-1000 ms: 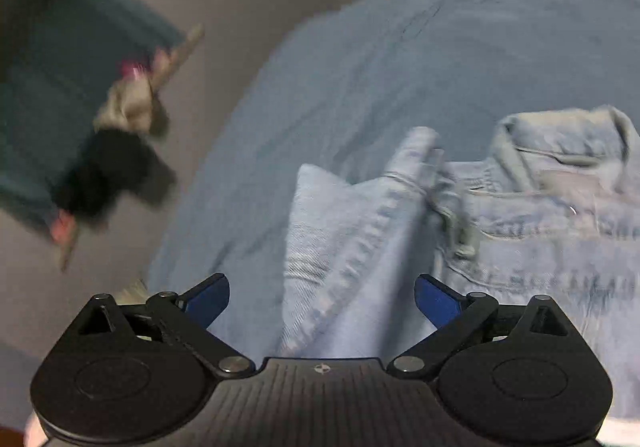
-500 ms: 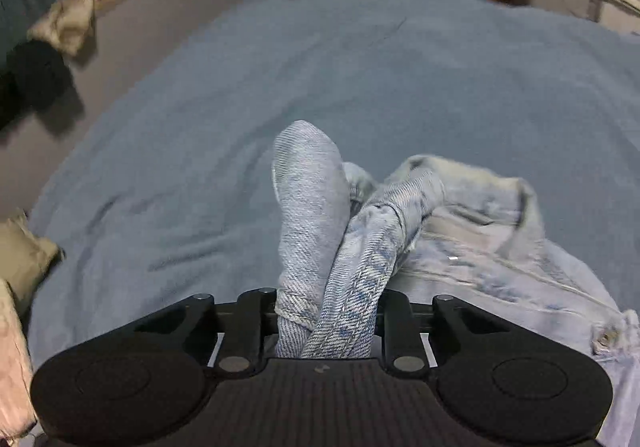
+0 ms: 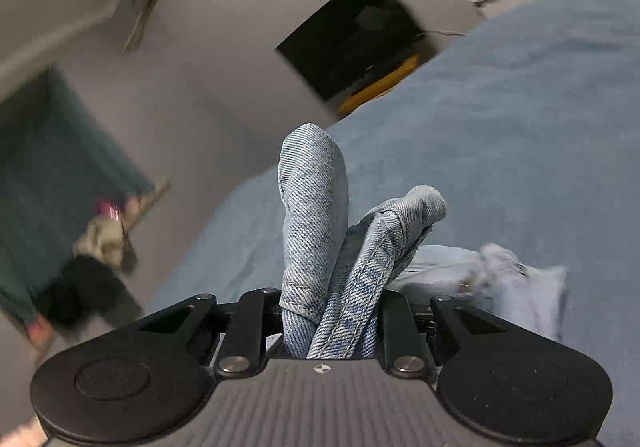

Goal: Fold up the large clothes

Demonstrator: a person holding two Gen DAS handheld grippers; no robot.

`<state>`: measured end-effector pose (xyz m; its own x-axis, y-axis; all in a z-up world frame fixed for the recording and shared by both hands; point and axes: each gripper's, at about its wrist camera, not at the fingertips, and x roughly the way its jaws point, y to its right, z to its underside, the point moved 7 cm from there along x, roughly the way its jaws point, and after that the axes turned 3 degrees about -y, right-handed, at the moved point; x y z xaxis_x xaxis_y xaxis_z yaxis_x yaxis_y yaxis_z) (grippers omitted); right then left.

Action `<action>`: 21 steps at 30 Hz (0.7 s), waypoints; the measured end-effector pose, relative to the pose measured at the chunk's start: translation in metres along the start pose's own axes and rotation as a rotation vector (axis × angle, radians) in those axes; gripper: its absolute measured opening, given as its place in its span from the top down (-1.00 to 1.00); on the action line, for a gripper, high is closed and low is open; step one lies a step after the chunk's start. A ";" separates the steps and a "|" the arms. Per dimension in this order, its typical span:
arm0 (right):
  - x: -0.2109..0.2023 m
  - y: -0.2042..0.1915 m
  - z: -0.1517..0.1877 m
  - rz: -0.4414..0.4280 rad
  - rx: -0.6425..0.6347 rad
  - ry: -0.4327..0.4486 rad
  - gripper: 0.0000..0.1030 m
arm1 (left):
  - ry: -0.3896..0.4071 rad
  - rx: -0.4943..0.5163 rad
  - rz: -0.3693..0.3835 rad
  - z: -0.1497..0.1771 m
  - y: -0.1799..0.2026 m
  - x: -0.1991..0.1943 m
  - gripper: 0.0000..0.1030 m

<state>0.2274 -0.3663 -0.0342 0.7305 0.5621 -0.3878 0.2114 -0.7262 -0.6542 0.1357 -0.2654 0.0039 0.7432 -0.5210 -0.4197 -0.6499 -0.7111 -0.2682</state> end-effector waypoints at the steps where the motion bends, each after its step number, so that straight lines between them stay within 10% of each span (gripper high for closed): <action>1: 0.002 0.011 0.001 -0.009 0.021 0.008 0.58 | -0.010 -0.009 0.020 -0.001 0.005 0.005 -0.27; 5: 0.026 0.050 0.004 -0.038 0.113 -0.002 0.58 | -0.033 -0.005 0.058 0.003 0.011 0.009 -0.63; 19: 0.072 0.106 0.011 -0.064 0.047 -0.163 0.54 | -0.168 -0.483 0.077 0.055 -0.119 0.027 -0.63; 21: 0.068 0.117 0.015 0.003 0.044 -0.195 0.24 | -0.192 -0.471 0.088 0.061 -0.125 0.034 -0.63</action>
<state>0.2927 -0.4073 -0.1470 0.5908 0.6290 -0.5052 0.1776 -0.7122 -0.6791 0.2325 -0.1657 -0.0295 0.6178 -0.5240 -0.5863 -0.5340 -0.8269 0.1764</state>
